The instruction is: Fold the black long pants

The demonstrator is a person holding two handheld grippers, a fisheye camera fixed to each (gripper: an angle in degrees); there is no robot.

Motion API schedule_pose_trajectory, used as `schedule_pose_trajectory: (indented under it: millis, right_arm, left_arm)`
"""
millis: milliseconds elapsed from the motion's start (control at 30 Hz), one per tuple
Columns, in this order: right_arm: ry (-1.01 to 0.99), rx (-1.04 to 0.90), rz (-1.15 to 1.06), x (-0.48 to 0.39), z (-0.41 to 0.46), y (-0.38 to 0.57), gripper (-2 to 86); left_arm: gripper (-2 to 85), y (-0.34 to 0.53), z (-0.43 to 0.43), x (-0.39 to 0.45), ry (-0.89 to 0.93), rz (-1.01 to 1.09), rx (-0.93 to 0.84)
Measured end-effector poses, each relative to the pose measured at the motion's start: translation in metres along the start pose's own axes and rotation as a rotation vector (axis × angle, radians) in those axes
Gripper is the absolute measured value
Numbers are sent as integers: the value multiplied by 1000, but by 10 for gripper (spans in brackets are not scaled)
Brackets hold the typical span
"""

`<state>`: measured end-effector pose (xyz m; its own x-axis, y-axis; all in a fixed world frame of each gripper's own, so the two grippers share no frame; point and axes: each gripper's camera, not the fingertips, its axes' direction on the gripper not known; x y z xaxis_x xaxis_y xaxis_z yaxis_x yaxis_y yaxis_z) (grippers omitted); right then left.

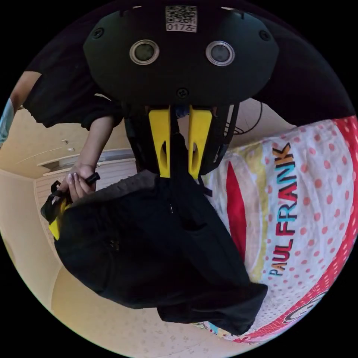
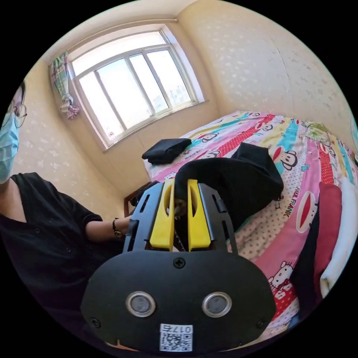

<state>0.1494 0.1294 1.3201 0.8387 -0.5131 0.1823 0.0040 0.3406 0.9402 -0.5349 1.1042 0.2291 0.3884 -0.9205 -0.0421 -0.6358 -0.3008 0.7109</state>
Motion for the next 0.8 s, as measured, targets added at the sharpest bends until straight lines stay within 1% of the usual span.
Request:
schedule_pose_trajectory:
  millis: [33,67,100,133,167,200,267,300,333,400,500,567,600,633,667,700,733,800]
  right_arm:
    - [-38,-117,-1,1,38,8,58]
    - [-61,-289,9,6,84,24,59]
    - [-66,-375,20,10,107,37,60]
    - [-68,-515,53,19,147,67,62]
    - [-104,-513,103,29,164,95,62]
    - [-152,-468,142,35,163,107,62]
    - [-392,-302,304,63,146,137,63]
    - [-408,-280,319,66,143,142,64]
    - [-382,-271,319,68,140,151,66]
    - [-281,-343,279,65,149,159,72]
    - [-274,-407,234,60,161,155,90]
    - [-261,-523,170,52,172,140,102]
    - [-258,-544,153,51,172,136,102]
    - [-268,-565,117,48,169,126,102]
    - [-278,-552,97,48,159,115,101]
    - [-276,-530,92,49,152,108,102]
    - [-255,-468,80,53,136,92,104]
    - [-144,-399,51,60,123,65,114]
  left_arm:
    - [78,13,-8,-16,58,-41,32]
    - [79,26,-20,-36,157,-99,63]
    - [79,32,-26,-47,211,-128,73]
    - [78,46,-38,-66,276,-189,84]
    - [77,58,-52,-80,262,-236,94]
    - [75,64,-61,-84,251,-237,109]
    - [88,77,-95,-86,235,-212,187]
    - [103,77,-101,-84,241,-200,200]
    - [133,71,-110,-77,255,-161,218]
    - [149,53,-117,-61,247,-85,229]
    - [155,11,-104,-37,150,25,214]
    - [155,-27,-75,-31,32,66,124]
    - [148,-34,-66,-32,-12,57,97]
    - [134,-44,-48,-34,-102,52,36]
    - [120,-46,-34,-35,-167,83,10]
    - [113,-43,-31,-35,-185,106,19]
    - [106,-33,-28,-34,-210,151,53]
    - [93,-16,-27,-37,-203,194,104]
